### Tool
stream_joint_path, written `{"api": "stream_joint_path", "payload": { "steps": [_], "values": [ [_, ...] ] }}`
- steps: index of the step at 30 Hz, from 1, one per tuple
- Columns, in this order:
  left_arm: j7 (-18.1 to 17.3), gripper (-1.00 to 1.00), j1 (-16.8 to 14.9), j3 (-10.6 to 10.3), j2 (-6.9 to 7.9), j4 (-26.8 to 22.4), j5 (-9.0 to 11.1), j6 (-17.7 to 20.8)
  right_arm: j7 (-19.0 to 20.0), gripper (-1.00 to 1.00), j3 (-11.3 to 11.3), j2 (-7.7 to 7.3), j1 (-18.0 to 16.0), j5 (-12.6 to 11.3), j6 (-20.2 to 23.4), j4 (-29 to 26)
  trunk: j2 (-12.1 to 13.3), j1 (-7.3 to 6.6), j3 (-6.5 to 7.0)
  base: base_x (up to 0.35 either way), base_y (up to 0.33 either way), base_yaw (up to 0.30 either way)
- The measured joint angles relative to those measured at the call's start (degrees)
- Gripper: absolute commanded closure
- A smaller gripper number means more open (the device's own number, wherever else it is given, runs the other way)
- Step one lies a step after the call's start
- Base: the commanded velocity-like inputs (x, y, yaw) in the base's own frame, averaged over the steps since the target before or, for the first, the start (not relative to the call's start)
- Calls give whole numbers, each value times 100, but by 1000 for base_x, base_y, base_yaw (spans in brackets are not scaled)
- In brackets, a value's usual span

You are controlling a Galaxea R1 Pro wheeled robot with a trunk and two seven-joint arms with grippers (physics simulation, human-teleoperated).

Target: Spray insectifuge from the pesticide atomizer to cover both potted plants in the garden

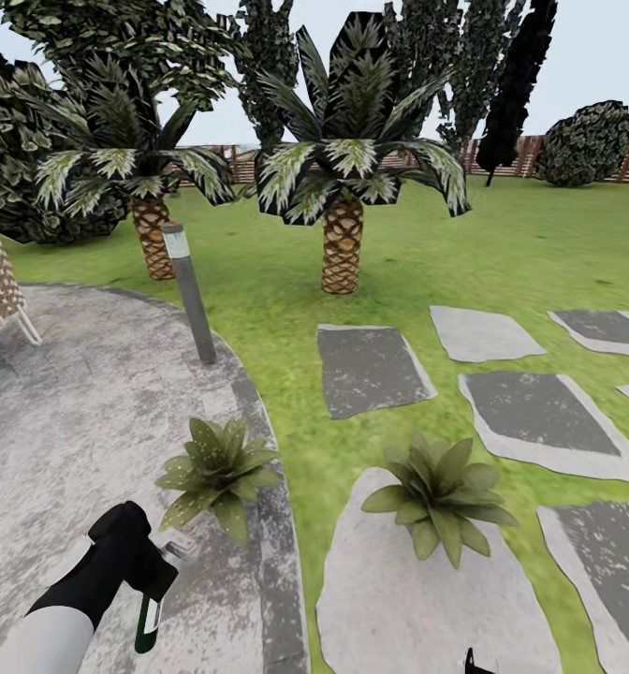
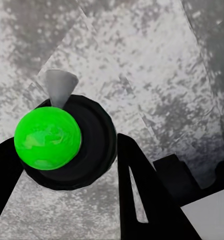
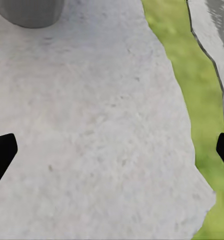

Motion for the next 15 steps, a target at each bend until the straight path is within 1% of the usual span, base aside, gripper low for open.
{"api": "stream_joint_path", "payload": {
  "steps": [3, 5, 15],
  "values": [
    [-1, 100, -1, 2, 0, -1, 8, 4, 1, -100, -2, 6, 0, -2, 6, 0, 0, -1, 0, 208, -255, 0],
    [-2, 100, 1, 3, 0, 1, 4, 1, 1, -100, 0, 8, 0, -2, 9, 0, 0, -1, 0, 144, -137, 0],
    [-12, 100, -15, 20, -18, -10, 26, 42, 0, -100, -1, 9, -1, -2, 12, 0, 0, 1, 0, 12, -11, 0]
  ]
}}
